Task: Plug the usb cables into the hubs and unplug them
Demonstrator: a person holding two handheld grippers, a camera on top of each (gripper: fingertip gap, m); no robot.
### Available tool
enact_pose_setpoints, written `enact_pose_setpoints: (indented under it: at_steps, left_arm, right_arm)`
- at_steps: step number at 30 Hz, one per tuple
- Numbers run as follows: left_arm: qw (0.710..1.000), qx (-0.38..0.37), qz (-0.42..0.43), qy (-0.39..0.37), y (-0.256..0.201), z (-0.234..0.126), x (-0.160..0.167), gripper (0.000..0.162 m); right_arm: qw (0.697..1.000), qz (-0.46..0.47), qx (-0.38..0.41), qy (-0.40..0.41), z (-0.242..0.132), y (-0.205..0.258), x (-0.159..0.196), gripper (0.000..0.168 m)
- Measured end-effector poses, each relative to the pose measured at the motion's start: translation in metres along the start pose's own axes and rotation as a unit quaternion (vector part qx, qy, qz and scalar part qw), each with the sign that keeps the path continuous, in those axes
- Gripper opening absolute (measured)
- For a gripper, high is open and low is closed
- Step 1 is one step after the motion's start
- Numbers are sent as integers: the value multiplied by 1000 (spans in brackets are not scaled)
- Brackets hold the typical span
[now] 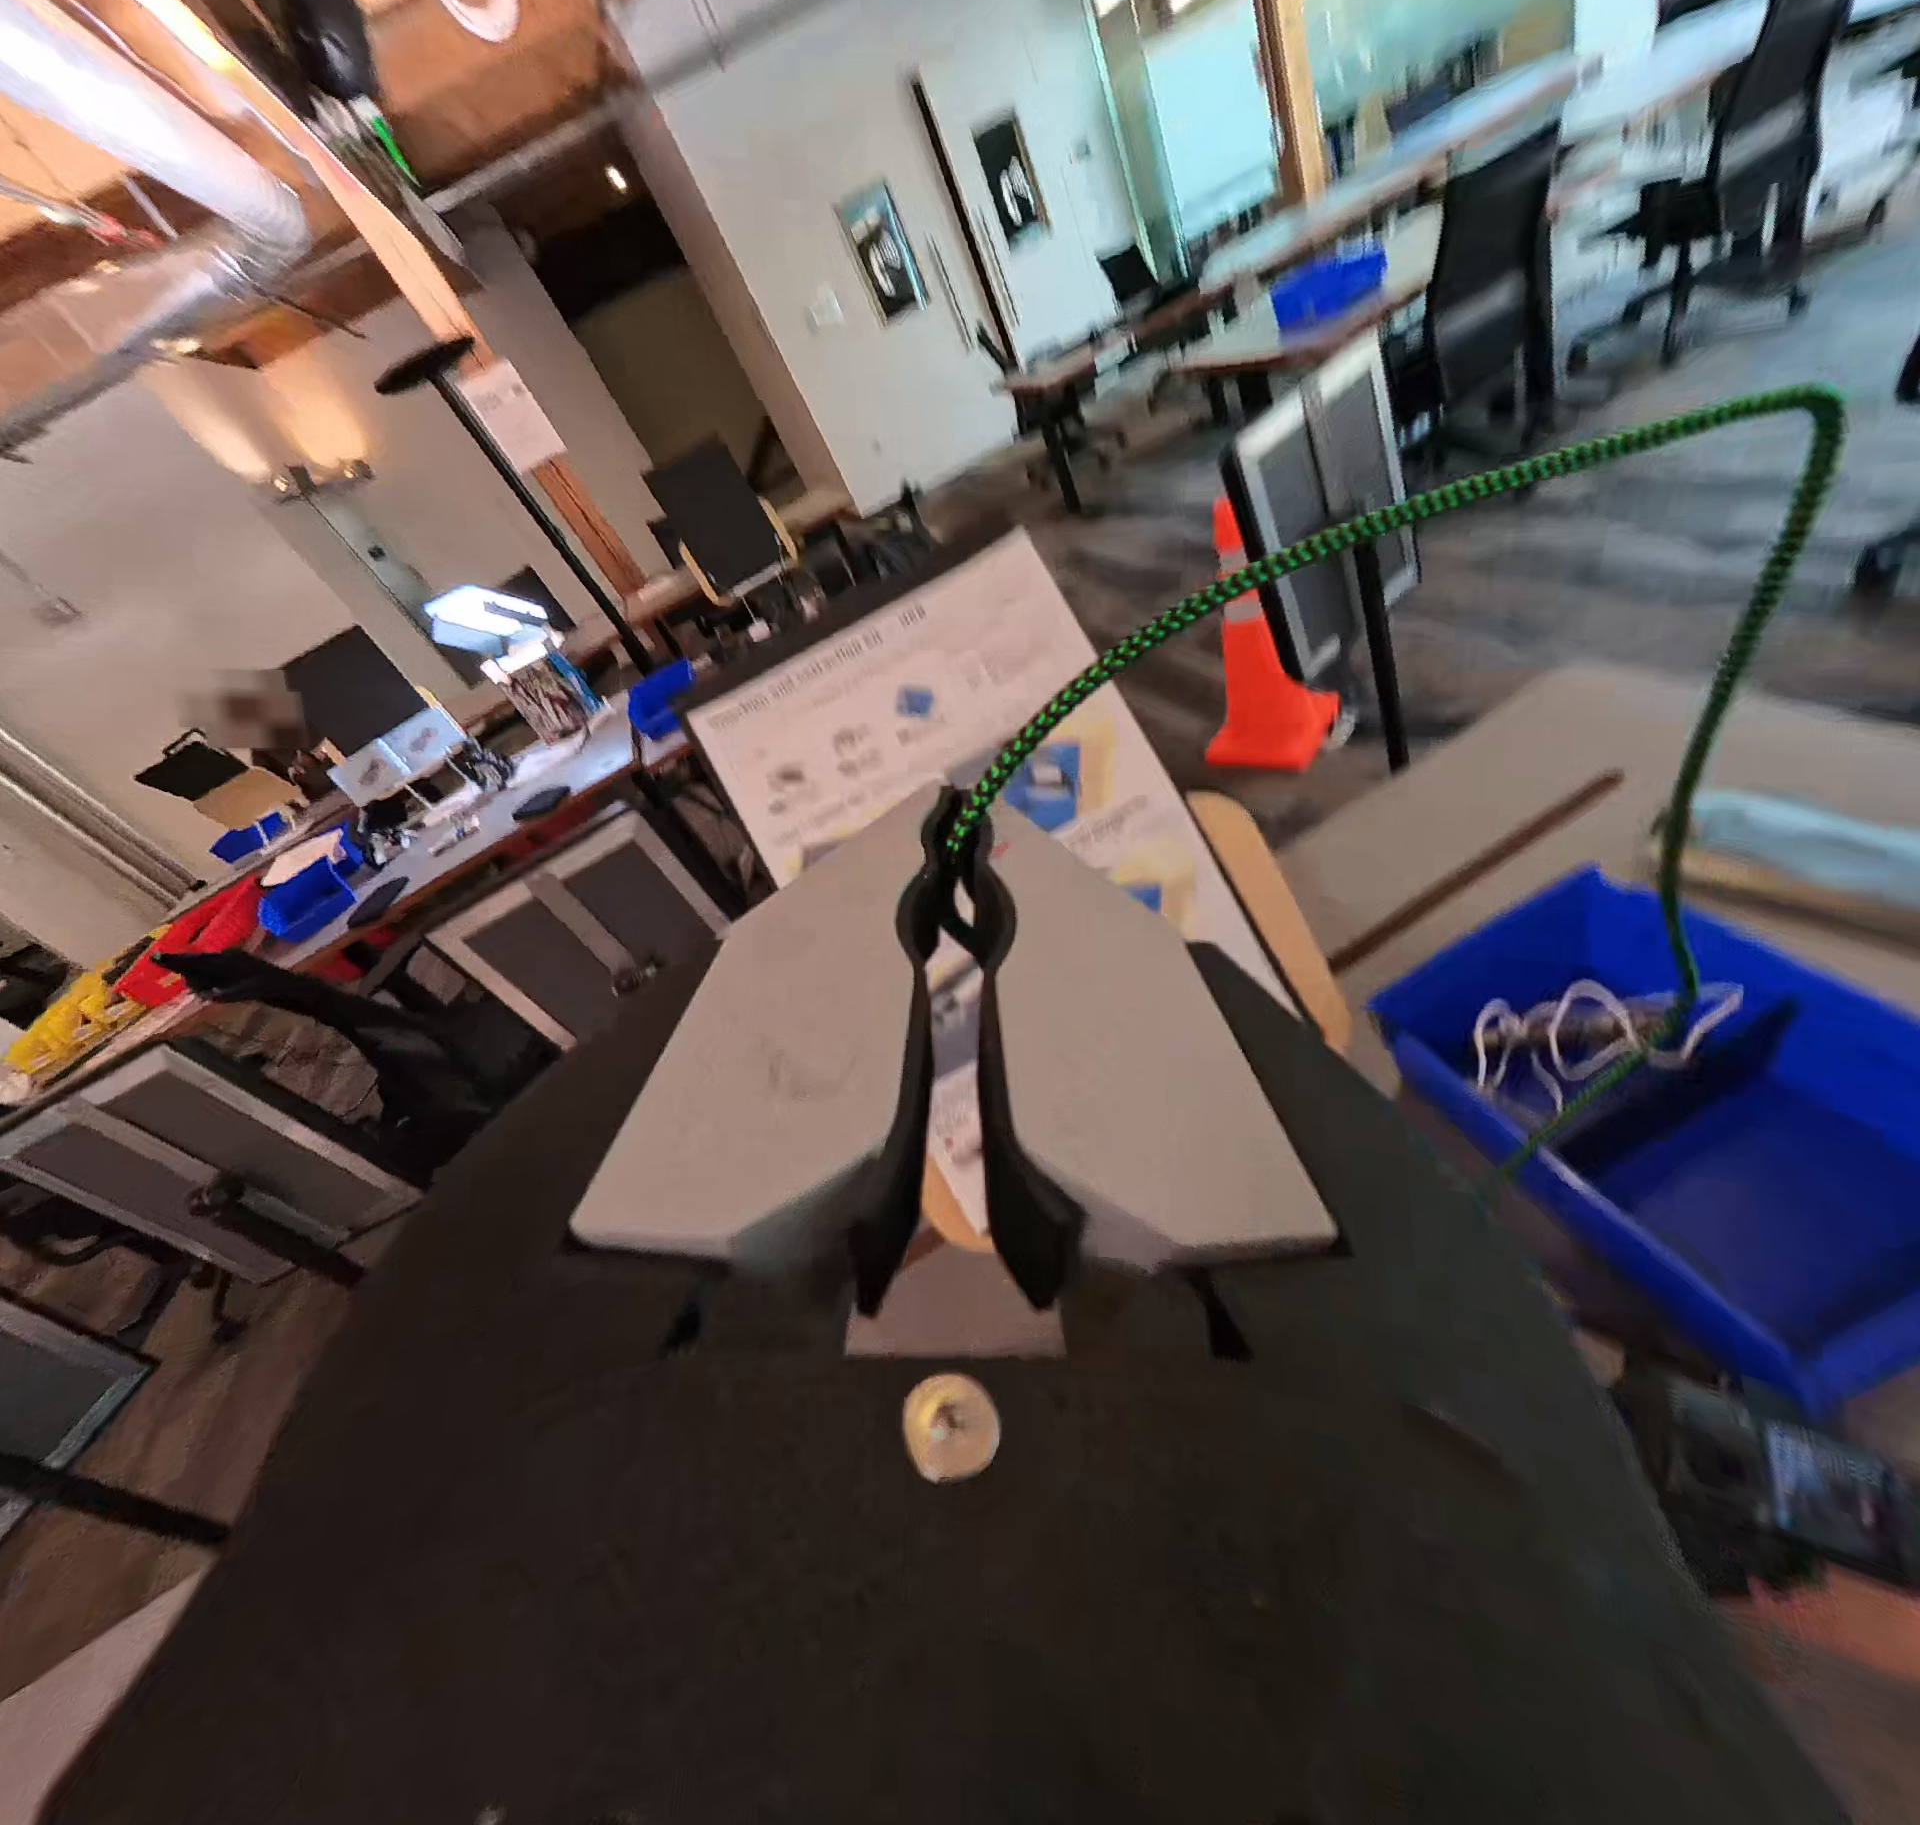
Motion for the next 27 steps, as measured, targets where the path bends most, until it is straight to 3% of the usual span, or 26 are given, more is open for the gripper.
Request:
enact_pose_setpoints:
  at_steps: [4,7,10,12,15,20,24,27]
  left_arm:
    - [993,46,32,104,-44,48,91,0]
    - [979,68,36,190,-63,78,170,0]
    - [945,122,41,300,-83,94,251,0]
    - [921,147,81,351,-89,92,288,15]
    - [890,185,128,397,-89,80,313,43]
    - [848,218,238,420,-76,51,331,49]
    - [839,196,250,442,-69,46,355,51]
    - [840,151,267,447,-65,51,376,43]
  right_arm:
    - [998,27,13,-48,-16,-13,-11,97]
    - [990,39,-12,-137,-44,-16,-24,84]
    - [983,43,-12,-176,-56,-19,-30,75]
    - [984,54,-7,-169,-54,-21,-29,74]
    - [987,63,-9,-147,-47,-21,-25,77]
    - [990,47,-3,-133,-41,-15,-23,75]
    - [991,41,-3,-124,-38,-12,-22,75]
    - [991,40,-2,-124,-38,-10,-21,74]
Point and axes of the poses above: each gripper's, where its closed fingertips meet, z out along the fingers, x out of its underside, y = z × x across the jaws, the point moved 7 cm from there along -z, back along the fingers, and after that the axes turned 2 degrees about x, right-handed, at the moved point
